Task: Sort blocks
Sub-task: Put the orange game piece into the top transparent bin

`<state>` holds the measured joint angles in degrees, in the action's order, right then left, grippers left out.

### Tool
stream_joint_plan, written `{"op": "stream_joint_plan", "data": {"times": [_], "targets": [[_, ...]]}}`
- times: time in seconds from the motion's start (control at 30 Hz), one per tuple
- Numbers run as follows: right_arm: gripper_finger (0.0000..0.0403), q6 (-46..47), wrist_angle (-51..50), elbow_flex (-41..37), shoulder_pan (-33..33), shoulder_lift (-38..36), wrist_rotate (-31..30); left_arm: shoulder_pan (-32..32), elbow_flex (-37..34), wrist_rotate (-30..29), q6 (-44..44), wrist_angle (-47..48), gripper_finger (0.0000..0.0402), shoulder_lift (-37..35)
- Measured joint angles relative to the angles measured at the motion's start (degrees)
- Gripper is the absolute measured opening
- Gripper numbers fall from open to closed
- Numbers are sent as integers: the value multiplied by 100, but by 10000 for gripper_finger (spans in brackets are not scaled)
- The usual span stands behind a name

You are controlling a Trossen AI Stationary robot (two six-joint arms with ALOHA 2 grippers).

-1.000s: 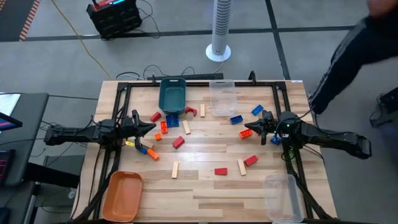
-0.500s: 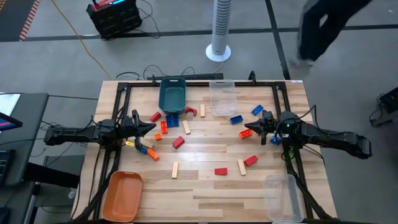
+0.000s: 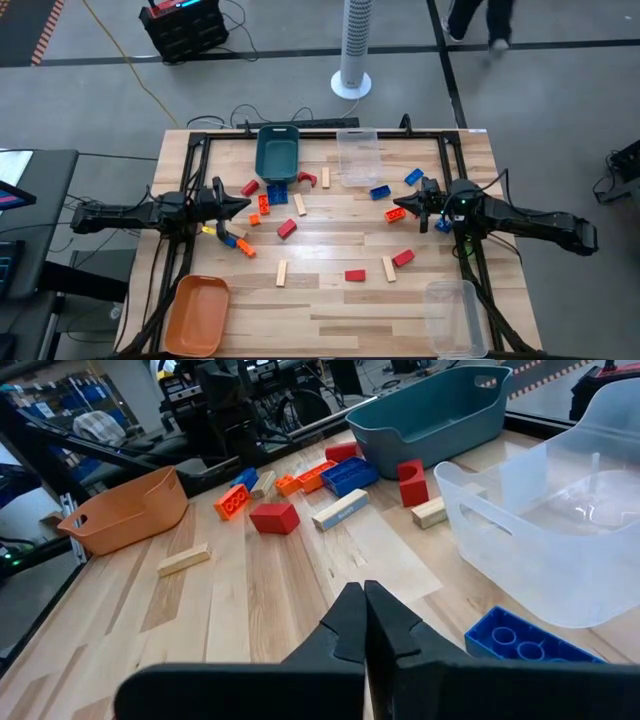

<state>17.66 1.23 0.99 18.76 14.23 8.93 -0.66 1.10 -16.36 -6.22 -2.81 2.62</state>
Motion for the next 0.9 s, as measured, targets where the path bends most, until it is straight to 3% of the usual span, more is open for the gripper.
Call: {"op": "stream_joint_plan", "data": {"times": [0.1, 0.23, 0.3, 0.63, 0.77, 0.9], "targets": [[9, 739, 303, -28, -2, 1, 4, 2, 0, -23, -894, -264, 0, 3], [9, 3001, 1293, -22, -2, -5, 4, 2, 0, -22, -2591, -857, 0, 0], [9, 3709, 1682, -13, 8, 0, -9, 2, 0, -37, -3382, -1021, 0, 0], [9, 4538, 2137, -11, 39, -5, -44, 2, 0, -275, -5355, -966, 0, 1], [9, 5047, 2141, -11, 37, -3, 4, 0, 0, -347, -5436, -858, 0, 0], [9, 5069, 2174, -9, -2, -3, 24, 2, 0, -851, -5355, -803, 0, 0]]}}
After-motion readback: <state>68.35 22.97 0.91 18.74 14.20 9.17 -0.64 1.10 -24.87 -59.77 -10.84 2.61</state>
